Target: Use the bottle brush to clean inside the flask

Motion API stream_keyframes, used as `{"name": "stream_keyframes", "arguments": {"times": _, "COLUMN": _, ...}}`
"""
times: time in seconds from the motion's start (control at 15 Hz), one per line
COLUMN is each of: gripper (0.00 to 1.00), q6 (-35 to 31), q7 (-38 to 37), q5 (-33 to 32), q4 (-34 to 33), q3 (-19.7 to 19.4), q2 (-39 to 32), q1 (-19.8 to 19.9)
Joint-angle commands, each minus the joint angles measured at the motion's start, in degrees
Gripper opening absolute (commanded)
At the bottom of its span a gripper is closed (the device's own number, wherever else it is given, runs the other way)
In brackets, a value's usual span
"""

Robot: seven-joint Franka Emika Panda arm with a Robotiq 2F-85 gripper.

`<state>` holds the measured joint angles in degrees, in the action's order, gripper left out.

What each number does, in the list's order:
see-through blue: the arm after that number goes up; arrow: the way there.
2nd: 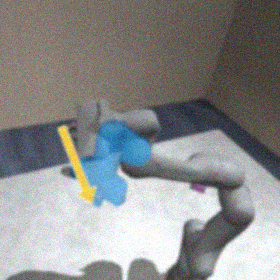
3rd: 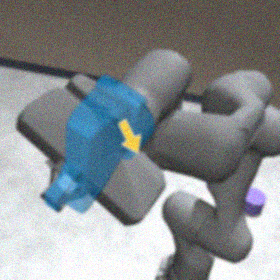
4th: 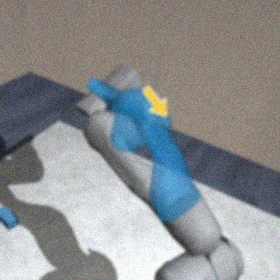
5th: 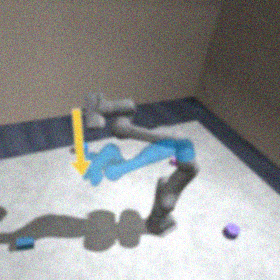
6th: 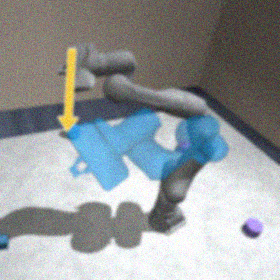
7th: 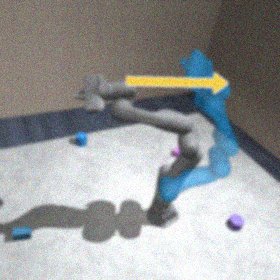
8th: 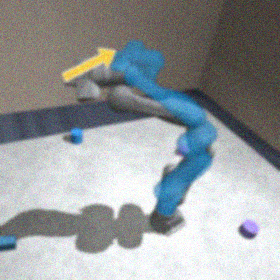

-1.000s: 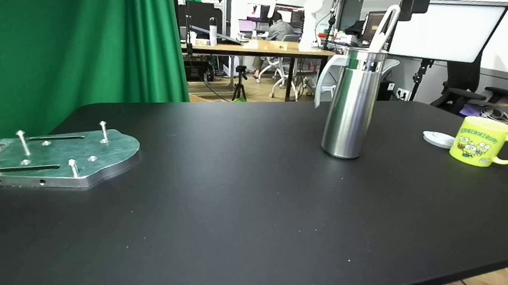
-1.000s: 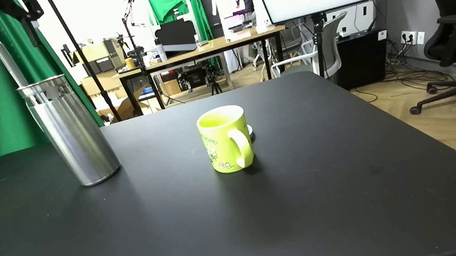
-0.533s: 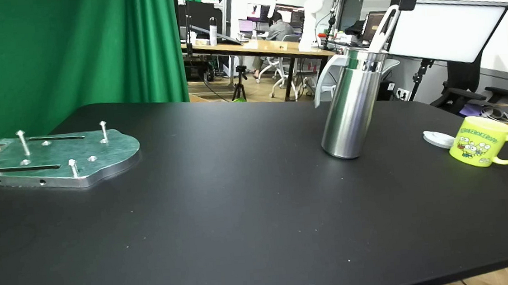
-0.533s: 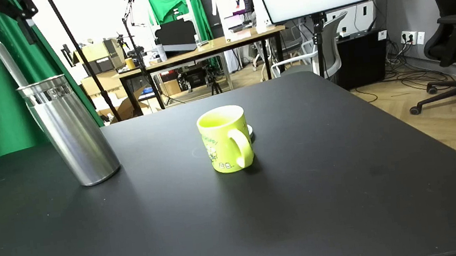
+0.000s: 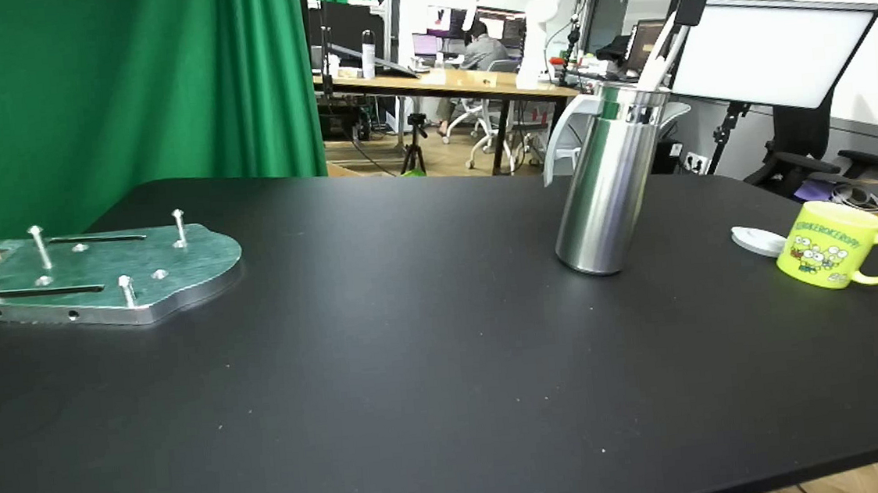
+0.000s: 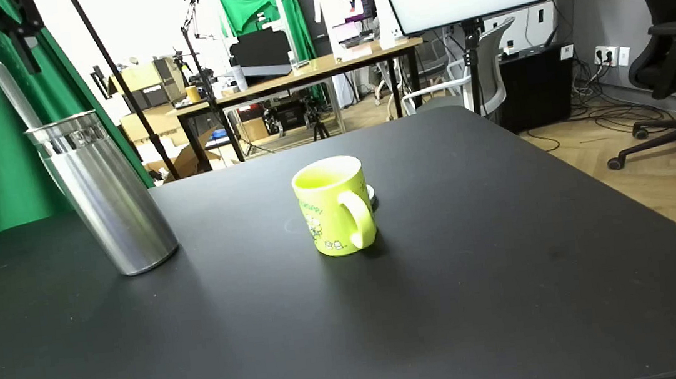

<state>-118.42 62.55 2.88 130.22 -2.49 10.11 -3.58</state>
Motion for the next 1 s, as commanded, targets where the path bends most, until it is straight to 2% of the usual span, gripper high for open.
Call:
{"name": "stream_keyframes", "arguments": {"times": 0.0, "gripper": 0.46, "q6": -0.23, "q7": -2.49, "q5": 0.13, "q4": 1.37, "q3": 0.32, "q2": 1.98, "q1": 0.49}}
{"name": "stream_keyframes", "arguments": {"times": 0.4, "gripper": 0.04, "q6": -0.11, "q7": -2.9, "q5": 0.31, "q4": 1.62, "q3": -0.08, "q2": 3.24, "q1": 0.79}}
{"name": "stream_keyframes", "arguments": {"times": 0.53, "gripper": 0.0, "q6": -0.02, "q7": -2.92, "q5": 0.45, "q4": 1.46, "q3": -0.28, "q2": 3.54, "q1": 0.95}}
{"name": "stream_keyframes", "arguments": {"times": 0.67, "gripper": 0.04, "q6": 0.38, "q7": -3.19, "q5": 0.33, "q4": 0.65, "q3": -0.37, "q2": 3.88, "q1": 1.09}}
{"name": "stream_keyframes", "arguments": {"times": 0.93, "gripper": 0.04, "q6": 2.32, "q7": -4.26, "q5": -0.7, "q4": -2.31, "q3": 0.0, "q2": 4.71, "q1": 1.05}}
